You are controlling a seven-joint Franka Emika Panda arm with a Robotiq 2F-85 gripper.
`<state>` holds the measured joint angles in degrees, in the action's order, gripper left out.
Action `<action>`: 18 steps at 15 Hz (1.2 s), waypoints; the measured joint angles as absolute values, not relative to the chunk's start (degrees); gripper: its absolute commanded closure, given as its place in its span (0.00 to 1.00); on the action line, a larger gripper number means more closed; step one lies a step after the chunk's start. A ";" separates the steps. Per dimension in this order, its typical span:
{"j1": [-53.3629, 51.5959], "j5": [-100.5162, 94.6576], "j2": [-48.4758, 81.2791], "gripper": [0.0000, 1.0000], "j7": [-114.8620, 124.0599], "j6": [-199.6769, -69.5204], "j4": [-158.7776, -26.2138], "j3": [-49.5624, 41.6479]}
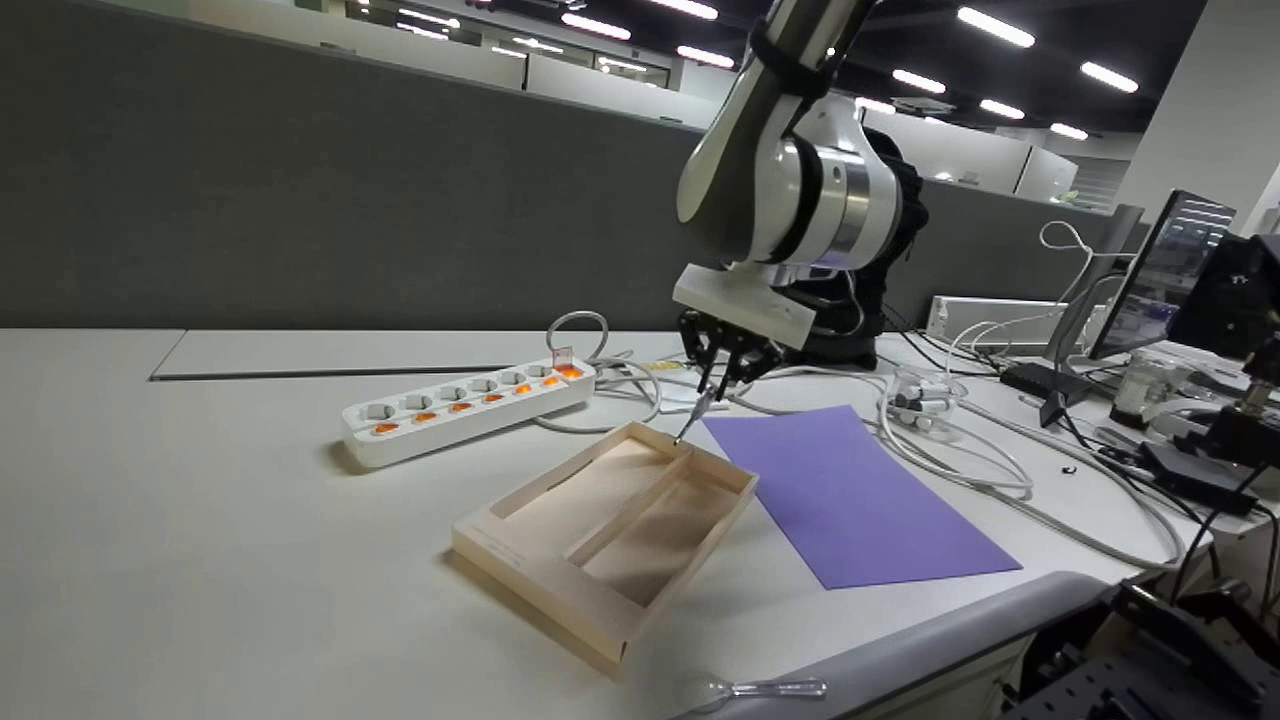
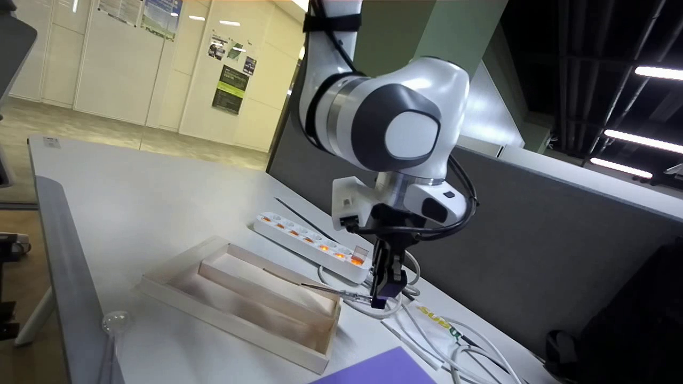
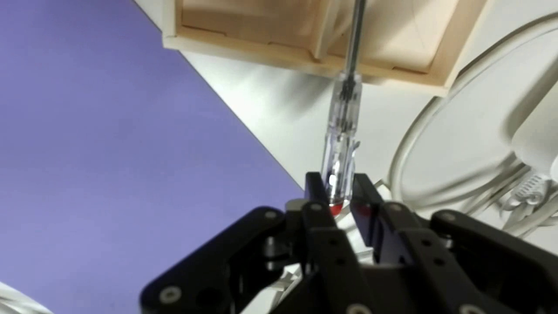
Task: Pick up the screwdriver from the table and put it in the carton tray
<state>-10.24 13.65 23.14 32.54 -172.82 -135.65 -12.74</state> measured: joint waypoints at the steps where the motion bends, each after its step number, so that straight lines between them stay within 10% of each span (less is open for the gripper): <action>1: -10.88 13.66 23.63 0.95 32.54 -173.47 -135.56 -12.64; 18: -11.58 21.37 32.25 0.95 32.75 -177.02 -128.78 -8.48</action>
<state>-11.58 21.37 32.25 32.75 -177.02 -128.78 -8.48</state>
